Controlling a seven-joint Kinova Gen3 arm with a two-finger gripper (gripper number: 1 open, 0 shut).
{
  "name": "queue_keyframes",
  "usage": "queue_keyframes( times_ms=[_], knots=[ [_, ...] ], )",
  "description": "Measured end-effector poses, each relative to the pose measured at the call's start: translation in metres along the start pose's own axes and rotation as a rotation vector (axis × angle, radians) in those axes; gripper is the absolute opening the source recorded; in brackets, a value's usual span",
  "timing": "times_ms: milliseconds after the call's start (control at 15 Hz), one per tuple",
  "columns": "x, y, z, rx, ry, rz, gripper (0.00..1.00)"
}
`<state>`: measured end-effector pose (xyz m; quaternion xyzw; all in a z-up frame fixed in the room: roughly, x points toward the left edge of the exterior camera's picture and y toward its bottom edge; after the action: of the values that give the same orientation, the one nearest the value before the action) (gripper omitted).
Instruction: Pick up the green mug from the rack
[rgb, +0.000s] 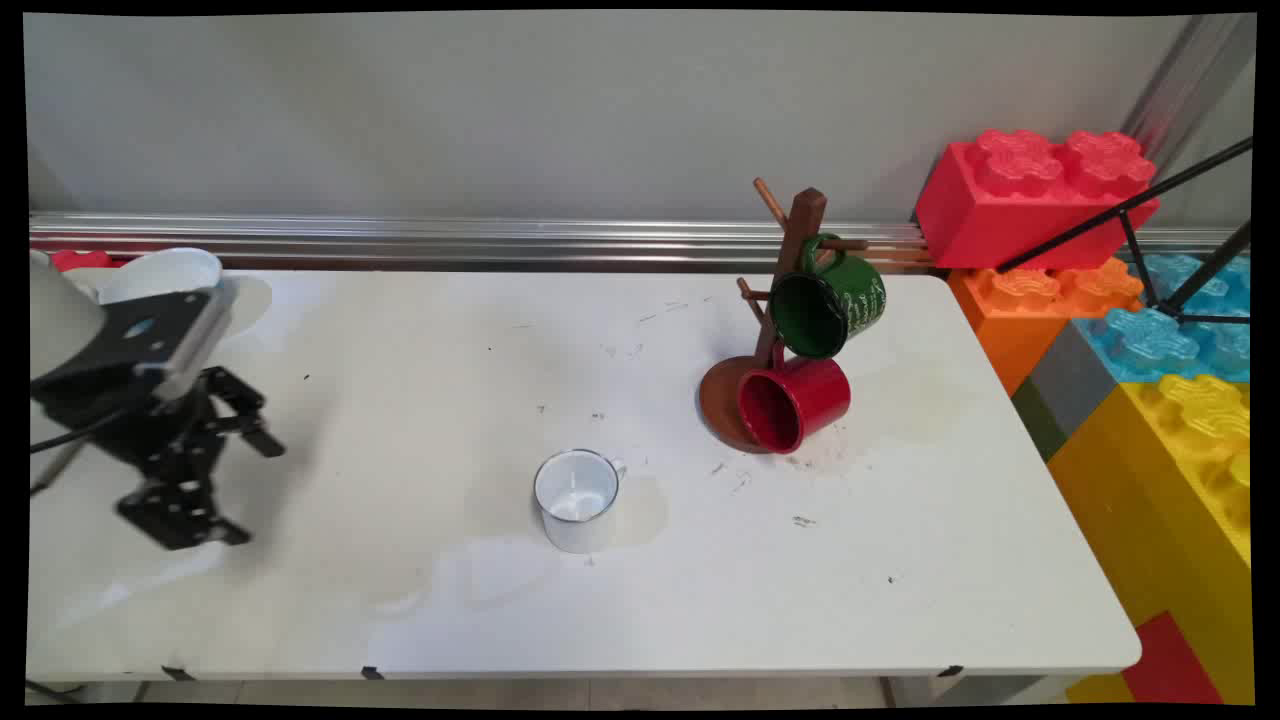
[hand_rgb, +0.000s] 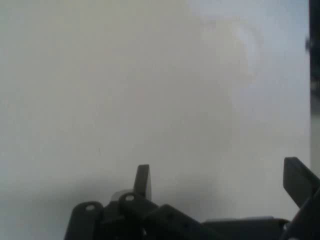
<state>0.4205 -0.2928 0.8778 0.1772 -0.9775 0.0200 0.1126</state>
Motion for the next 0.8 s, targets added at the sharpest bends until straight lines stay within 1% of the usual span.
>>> queue_keyframes(
  times_ms=[133,333,400,467,600,800],
  knots=[
    [0.02,0.0,0.005,0.001,0.069,-0.069,1.0],
    [0.044,-0.001,0.009,0.006,0.142,-0.143,1.0],
    [0.055,-0.002,0.01,0.009,0.176,-0.175,1.0],
    [0.063,-0.003,0.011,0.012,0.198,-0.193,1.0],
    [0.084,-0.004,0.01,0.026,0.259,-0.23,1.0],
    [0.123,-0.003,0.005,0.054,0.352,-0.256,1.0]
  ],
)
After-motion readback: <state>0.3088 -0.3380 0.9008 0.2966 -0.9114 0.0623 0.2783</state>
